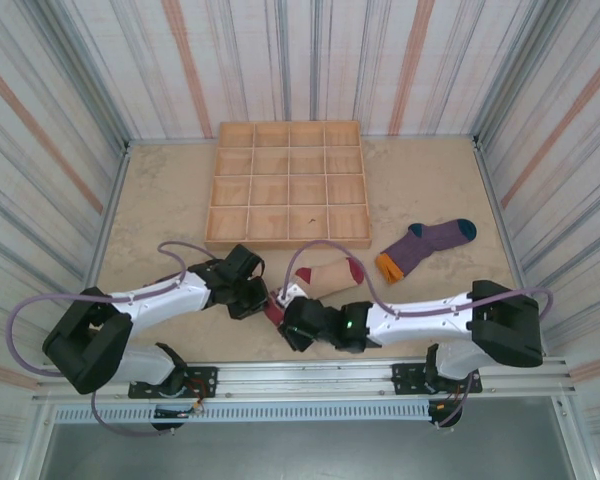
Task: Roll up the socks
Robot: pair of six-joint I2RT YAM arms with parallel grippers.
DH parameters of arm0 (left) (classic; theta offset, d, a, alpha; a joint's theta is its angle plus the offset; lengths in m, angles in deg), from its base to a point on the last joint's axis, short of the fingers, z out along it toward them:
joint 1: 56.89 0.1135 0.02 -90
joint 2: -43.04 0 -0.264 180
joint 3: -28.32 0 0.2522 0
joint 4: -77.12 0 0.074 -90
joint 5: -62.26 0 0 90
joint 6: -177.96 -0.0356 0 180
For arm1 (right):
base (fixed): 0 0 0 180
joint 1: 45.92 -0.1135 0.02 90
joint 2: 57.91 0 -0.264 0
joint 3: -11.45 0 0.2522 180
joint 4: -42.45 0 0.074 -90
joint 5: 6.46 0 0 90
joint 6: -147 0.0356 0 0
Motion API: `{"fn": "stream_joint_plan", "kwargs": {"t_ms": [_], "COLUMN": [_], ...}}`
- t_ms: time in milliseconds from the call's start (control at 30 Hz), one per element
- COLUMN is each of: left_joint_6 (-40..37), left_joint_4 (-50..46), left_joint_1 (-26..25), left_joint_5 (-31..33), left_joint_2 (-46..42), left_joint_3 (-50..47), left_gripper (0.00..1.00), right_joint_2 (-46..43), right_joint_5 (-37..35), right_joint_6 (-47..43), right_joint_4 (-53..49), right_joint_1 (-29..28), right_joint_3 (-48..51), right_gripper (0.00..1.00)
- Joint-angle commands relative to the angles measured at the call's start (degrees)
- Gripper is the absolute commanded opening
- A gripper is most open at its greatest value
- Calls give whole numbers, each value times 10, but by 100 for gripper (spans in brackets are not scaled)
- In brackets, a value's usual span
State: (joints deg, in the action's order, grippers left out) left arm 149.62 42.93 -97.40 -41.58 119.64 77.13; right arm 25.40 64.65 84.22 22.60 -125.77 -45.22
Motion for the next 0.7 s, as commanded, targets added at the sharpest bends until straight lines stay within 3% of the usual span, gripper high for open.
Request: {"fn": "stream_joint_plan", "kwargs": {"t_ms": [0,200,467,533,600,667], "left_joint_6": [-11,-22,-23,-24,-21,-18], "left_joint_4": [-30,-47,-46,-46,-41,-25], "left_joint_1": [8,10,11,11,12,15], "left_joint_5": [-30,-41,-48,-50,-57,-72], "left_joint_2": [3,13,17,16,16,16], "left_joint_3": [15,31,29,29,26,21], "left_gripper": [0,0,0,0,0,0], "right_joint_2": [43,129,199,215,233,246], "right_joint_5": [-159,-245,-251,-255,-269,-273], "right_joint_6": [-80,-128,-139,-134,-124,-119], "right_joint_4": [2,32,69,68,62,61], "right_joint_1": [-35,-74,-70,-67,-67,-66], "right_joint_3": [-29,-70,-88,-93,-102,-109], "right_gripper": [61,58,55,50,38,34]}}
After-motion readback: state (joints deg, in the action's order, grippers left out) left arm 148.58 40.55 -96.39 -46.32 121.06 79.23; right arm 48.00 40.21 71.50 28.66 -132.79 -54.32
